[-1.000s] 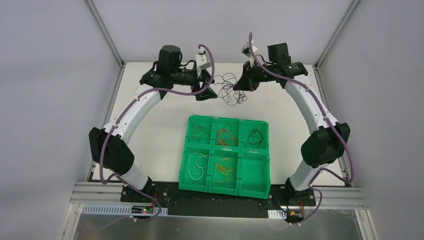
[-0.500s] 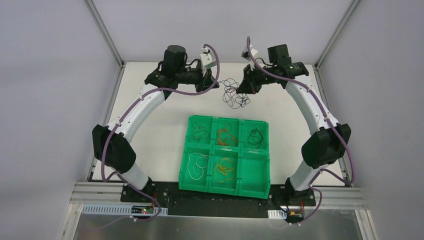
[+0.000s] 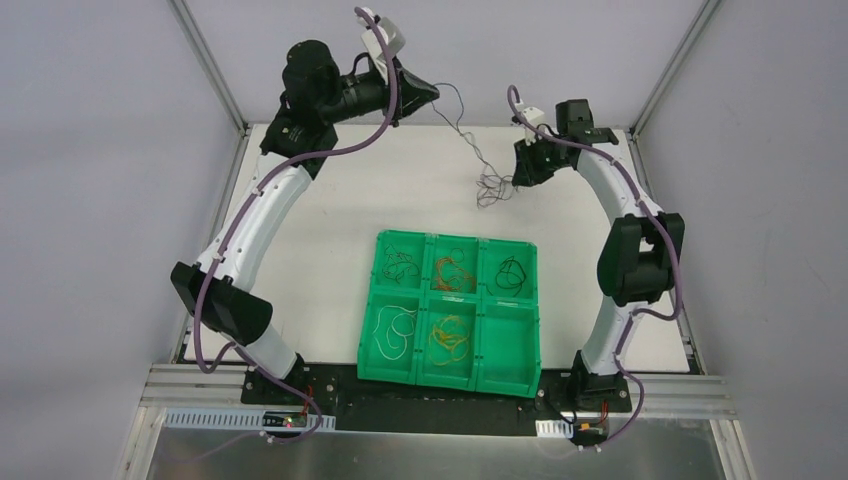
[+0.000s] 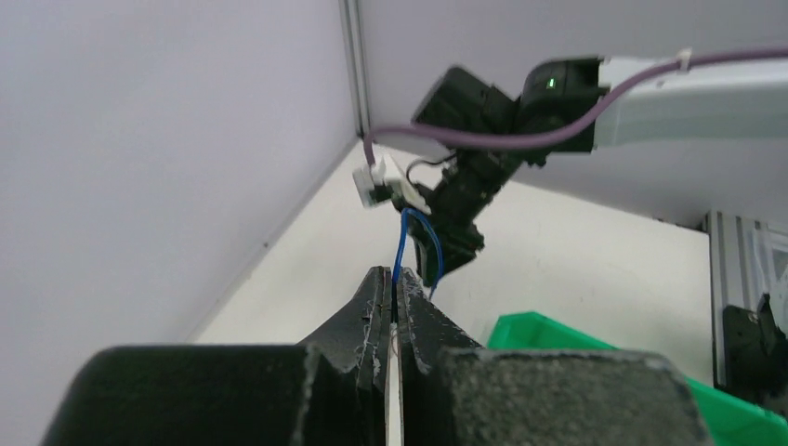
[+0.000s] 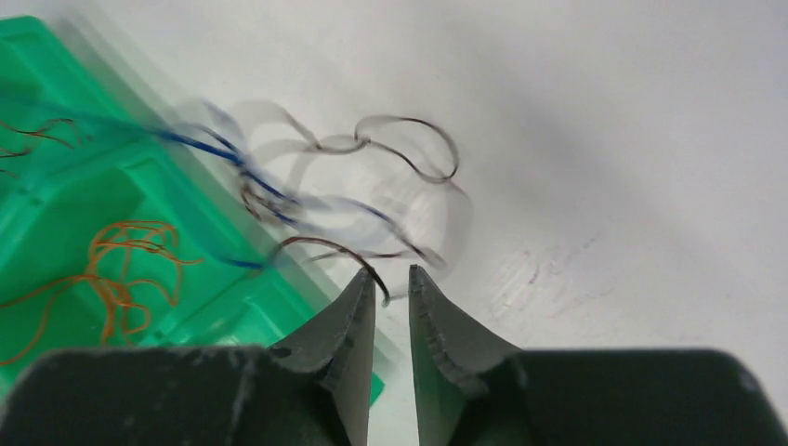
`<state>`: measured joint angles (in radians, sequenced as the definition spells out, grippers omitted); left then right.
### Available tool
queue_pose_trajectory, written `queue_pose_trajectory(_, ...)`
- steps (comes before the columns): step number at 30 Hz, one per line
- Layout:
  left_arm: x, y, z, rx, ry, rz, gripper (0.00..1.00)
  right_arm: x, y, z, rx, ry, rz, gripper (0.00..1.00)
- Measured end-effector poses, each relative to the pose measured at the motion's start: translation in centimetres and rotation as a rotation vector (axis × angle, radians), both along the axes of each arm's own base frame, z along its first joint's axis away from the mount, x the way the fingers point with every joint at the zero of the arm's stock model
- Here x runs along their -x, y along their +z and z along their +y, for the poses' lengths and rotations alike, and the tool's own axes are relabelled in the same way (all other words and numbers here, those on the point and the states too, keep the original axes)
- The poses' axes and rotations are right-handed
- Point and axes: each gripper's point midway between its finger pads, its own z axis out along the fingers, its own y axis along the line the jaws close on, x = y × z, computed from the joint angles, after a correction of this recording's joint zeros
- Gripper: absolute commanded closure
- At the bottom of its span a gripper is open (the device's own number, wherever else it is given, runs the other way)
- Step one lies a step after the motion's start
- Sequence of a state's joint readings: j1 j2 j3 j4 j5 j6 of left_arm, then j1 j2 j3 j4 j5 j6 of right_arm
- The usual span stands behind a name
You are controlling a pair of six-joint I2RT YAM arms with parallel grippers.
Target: Untangle the cables
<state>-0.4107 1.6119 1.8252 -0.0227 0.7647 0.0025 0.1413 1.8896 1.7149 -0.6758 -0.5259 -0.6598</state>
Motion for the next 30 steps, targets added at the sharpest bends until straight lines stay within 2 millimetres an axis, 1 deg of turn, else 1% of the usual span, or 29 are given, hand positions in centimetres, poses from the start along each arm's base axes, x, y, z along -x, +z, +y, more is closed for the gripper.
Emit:
queue_pose_trajectory(3, -0.2, 2.8, 0.2, 0.040, 0.021, -0.041, 1.00, -0.8, -2.5, -1.9, 0.067, -0.023, 0.015, 0.80)
queue_pose_trajectory(7, -0.8, 6.6, 1.0, 0.096, 0.071, -0.109, 1.00, -1.7, -5.6, -4.3, 0.155, -0.050, 0.033, 0.83)
queue_pose_trajectory(8, -0.9, 7.2, 1.2, 0.105, 0.083, -0.124, 1.00, -1.8, -6.3, -4.7, 0.171, -0.056, 0.040, 0.82)
queue_pose_trajectory(9, -1.0, 8.0, 1.4, 0.115, 0.093, -0.140, 1.00, -2.0, -7.0, -5.3, 0.188, -0.063, 0.049, 0.80)
queue_pose_trajectory(10, -1.1, 8.8, 1.5, 0.125, 0.103, -0.155, 1.00, -2.2, -7.9, -5.9, 0.208, -0.072, 0.058, 0.76)
queue_pose_trajectory(11, -1.2, 9.5, 1.8, 0.133, 0.112, -0.172, 1.00, -2.3, -8.5, -6.3, 0.215, -0.078, 0.069, 0.68)
queue_pose_trajectory(12, -1.2, 9.9, 1.9, 0.138, 0.116, -0.180, 1.00, -2.3, -9.0, -6.7, 0.217, -0.085, 0.084, 0.57)
queue_pose_trajectory(13, -1.2, 10.3, 2.0, 0.143, 0.123, -0.189, 1.00, -2.1, -9.3, -6.9, 0.207, -0.091, 0.101, 0.43)
queue_pose_trajectory(15, -1.4, 10.5, 2.1, 0.146, 0.131, -0.194, 1.00, -1.7, -9.3, -6.7, 0.151, -0.101, 0.137, 0.31)
queue_pose_trajectory(16, -1.4, 10.5, 2.1, 0.146, 0.134, -0.193, 1.00, -1.7, -8.9, -6.4, 0.117, -0.107, 0.146, 0.26)
queue_pose_trajectory(18, -1.8, 10.3, 2.2, 0.145, 0.147, -0.185, 1.00, -1.9, -7.3, -5.3, 0.028, -0.119, 0.141, 0.17)
queue_pose_trajectory(19, -2.0, 10.1, 2.2, 0.145, 0.156, -0.180, 1.00, -2.0, -6.3, -4.6, -0.015, -0.124, 0.133, 0.12)
queue_pose_trajectory(21, -2.4, 9.9, 2.2, 0.144, 0.166, -0.173, 1.00, -2.0, -3.5, -2.6, -0.098, -0.123, 0.093, 0.02)
queue_pose_trajectory(23, -2.8, 9.7, 2.2, 0.147, 0.176, -0.167, 1.00, -1.6, -0.3, -0.1, -0.178, -0.099, 0.034, 0.01)
queue_pose_trajectory(24, -3.0, 9.6, 2.1, 0.149, 0.177, -0.162, 1.00, -1.0, 1.7, 1.6, -0.230, -0.073, -0.008, 0.01)
queue_pose_trajectory(25, -3.1, 9.6, 2.1, 0.153, 0.178, -0.155, 1.00, -0.4, 3.1, 2.9, -0.265, -0.051, -0.030, 0.01)
queue_pose_trajectory(26, -3.2, 9.7, 2.0, 0.160, 0.177, -0.151, 1.00, 0.5, 4.8, 4.6, -0.310, -0.018, -0.067, 0.01)
queue_pose_trajectory(28, -3.5, 9.7, 1.8, 0.173, 0.173, -0.139, 1.00, 2.0, 7.0, 7.1, -0.368, 0.041, -0.112, 0.01)
queue_pose_trajectory(30, -3.8, 9.7, 1.6, 0.189, 0.168, -0.122, 1.00, 3.2, 8.1, 9.0, -0.412, 0.100, -0.138, 0.01)
